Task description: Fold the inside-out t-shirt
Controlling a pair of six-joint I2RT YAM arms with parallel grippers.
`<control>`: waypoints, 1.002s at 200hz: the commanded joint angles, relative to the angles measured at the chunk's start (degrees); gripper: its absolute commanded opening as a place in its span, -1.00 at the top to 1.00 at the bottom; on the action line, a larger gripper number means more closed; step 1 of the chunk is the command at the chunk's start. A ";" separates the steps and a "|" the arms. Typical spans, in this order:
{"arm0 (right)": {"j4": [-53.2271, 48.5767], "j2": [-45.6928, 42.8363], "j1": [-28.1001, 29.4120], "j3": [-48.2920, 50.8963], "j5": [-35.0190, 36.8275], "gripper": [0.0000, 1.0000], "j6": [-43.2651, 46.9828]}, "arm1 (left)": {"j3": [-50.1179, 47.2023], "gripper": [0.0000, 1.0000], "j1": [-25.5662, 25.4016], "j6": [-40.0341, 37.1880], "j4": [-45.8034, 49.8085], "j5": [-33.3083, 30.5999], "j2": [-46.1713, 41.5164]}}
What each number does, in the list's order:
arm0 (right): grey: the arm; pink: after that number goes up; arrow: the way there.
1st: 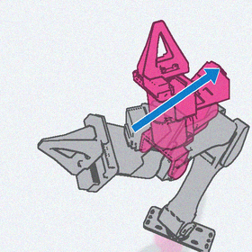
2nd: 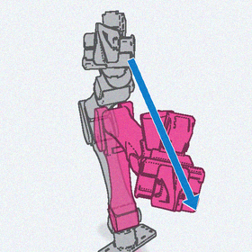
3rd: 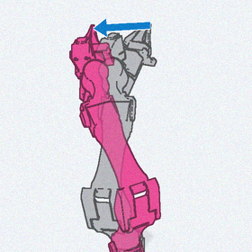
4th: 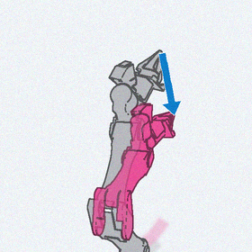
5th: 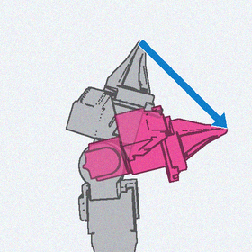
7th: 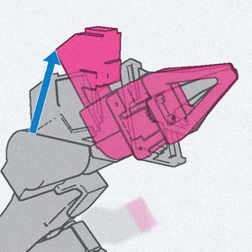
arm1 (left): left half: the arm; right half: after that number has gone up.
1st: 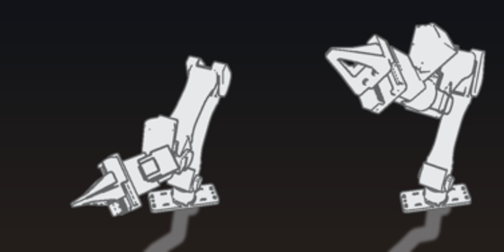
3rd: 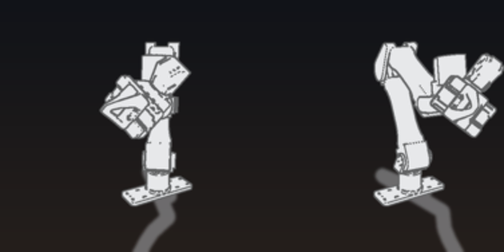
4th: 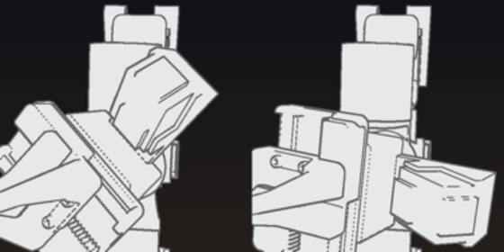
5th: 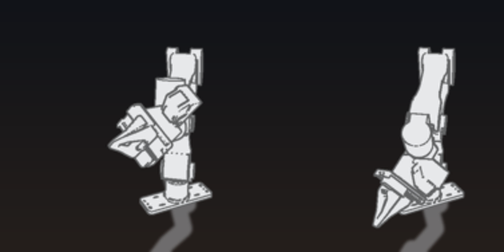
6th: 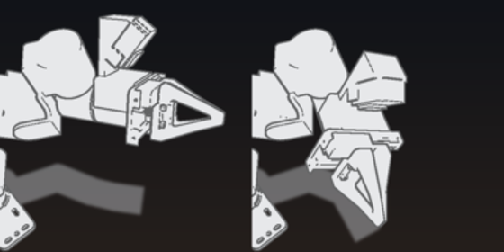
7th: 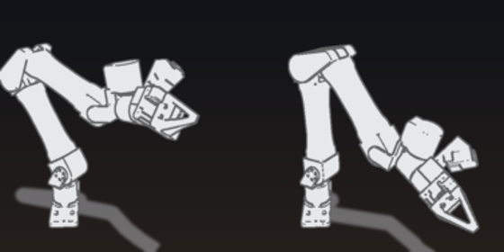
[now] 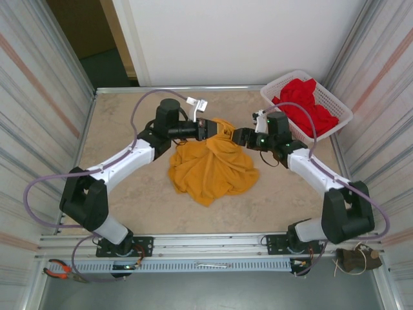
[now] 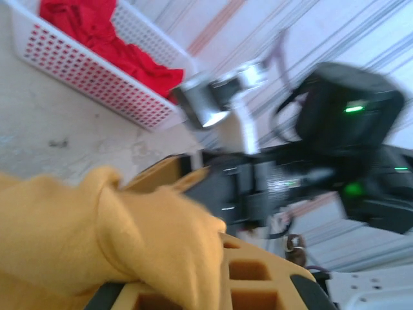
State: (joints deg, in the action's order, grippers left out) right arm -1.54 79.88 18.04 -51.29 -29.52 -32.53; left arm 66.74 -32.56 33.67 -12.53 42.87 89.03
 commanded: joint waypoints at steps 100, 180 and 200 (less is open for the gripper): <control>-9.93 -22.43 3.98 -2.38 7.12 -0.22 2.43 | -1.61 1.00 2.48 17.50 -22.90 14.68 -0.31; -5.02 -14.97 8.76 -7.25 3.68 -0.12 4.32 | -1.20 1.00 2.41 16.26 -20.20 14.96 -1.06; -6.13 -17.57 9.03 -6.67 4.37 -0.11 4.86 | -1.48 1.00 2.41 15.66 -19.37 14.34 -1.26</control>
State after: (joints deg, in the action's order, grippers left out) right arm -8.03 65.36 26.48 -56.16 -24.32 -29.80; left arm 63.48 -30.70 50.41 -31.40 56.16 89.06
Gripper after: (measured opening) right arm 0.558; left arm 0.069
